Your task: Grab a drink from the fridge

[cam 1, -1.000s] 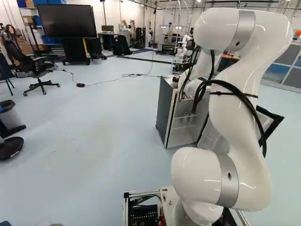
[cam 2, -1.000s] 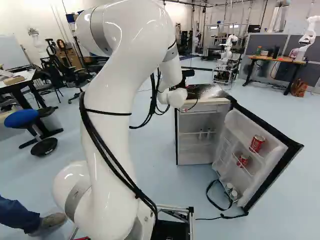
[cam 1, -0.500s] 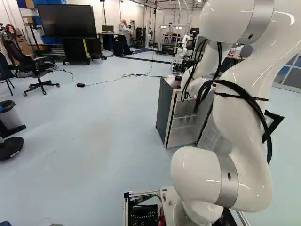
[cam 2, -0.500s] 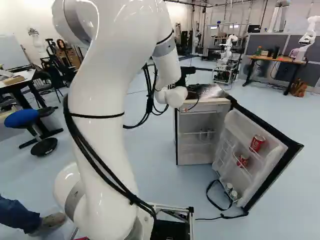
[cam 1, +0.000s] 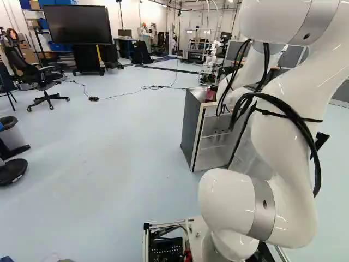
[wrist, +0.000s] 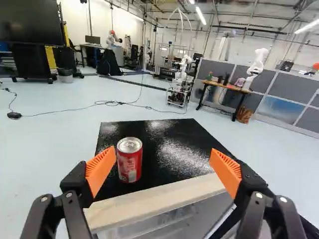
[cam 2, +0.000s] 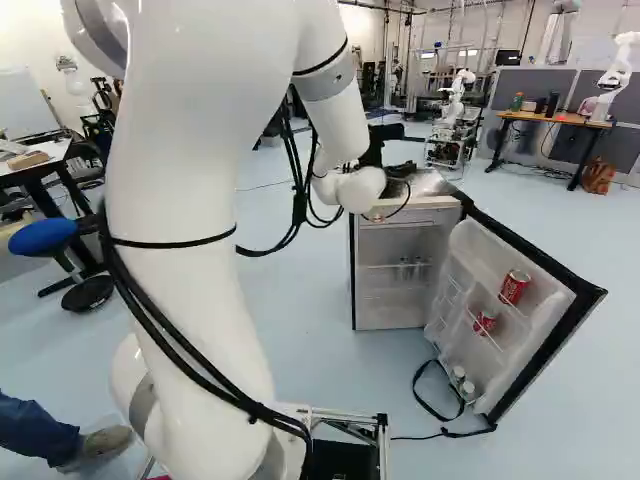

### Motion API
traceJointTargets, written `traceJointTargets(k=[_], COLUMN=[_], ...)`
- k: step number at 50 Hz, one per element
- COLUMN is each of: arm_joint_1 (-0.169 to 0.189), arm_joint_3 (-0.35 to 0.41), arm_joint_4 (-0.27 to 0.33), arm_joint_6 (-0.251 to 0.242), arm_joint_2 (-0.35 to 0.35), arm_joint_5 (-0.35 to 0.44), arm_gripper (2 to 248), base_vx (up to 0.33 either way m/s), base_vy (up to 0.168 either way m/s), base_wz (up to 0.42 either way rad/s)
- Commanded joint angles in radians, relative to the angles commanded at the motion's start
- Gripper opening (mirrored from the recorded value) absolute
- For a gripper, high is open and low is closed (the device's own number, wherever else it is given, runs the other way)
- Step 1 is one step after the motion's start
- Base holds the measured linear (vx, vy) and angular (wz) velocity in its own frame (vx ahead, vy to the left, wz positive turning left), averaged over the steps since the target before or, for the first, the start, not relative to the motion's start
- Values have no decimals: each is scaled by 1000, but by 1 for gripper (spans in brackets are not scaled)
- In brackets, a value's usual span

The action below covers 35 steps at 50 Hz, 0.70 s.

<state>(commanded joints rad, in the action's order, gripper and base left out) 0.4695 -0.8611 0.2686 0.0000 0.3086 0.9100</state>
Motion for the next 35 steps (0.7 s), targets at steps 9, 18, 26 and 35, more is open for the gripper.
traceJointTargets(k=[9,18,26,35], arm_joint_1=[26,53,76,102], arm_joint_3=[-4,-11,-19,-30], arm_joint_4=[0,0,0,0], arm_joint_6=[0,0,0,0], arm_joint_2=[-15,-27,-36,-44], arm_joint_5=[0,0,0,0], arm_gripper=[247,247,247,247], base_vx=[0,0,0,0], base_vy=[0,0,0,0], base_wz=[0,0,0,0])
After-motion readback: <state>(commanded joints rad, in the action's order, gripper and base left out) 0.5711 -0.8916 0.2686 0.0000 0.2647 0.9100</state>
